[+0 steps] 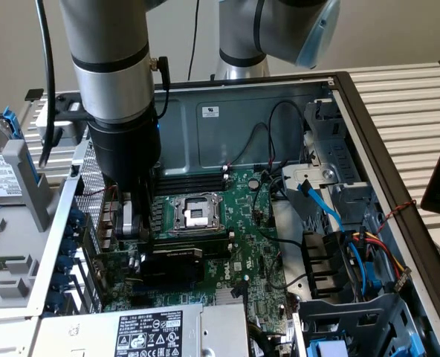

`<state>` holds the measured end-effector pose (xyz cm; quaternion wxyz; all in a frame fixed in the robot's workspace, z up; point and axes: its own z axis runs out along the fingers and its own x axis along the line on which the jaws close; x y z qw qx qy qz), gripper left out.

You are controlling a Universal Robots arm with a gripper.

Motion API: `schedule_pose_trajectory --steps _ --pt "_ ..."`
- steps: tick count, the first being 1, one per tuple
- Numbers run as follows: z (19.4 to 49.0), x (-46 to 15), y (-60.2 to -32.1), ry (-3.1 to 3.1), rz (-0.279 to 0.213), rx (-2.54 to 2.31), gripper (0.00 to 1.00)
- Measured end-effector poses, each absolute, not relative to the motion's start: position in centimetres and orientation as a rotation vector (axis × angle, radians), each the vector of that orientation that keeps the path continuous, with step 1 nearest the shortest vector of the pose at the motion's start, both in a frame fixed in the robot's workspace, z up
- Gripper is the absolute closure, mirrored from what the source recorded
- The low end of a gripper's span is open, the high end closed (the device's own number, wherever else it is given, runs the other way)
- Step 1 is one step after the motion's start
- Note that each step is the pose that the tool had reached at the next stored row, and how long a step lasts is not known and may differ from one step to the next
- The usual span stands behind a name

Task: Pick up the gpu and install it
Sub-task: 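Press down on the gpu until it lock into place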

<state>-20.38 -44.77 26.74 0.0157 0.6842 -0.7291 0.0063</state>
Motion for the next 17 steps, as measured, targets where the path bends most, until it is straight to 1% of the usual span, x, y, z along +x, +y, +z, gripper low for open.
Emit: schedule_pose_trajectory --steps 5,10,17 --pt "26.8 -20.5 -44.8 -2.270 0.019 2.127 0.89" --pt "28.6 -20.3 -44.8 -2.275 0.020 2.121 0.89" --pt "29.0 -17.9 -44.8 -2.272 0.014 2.119 0.89"
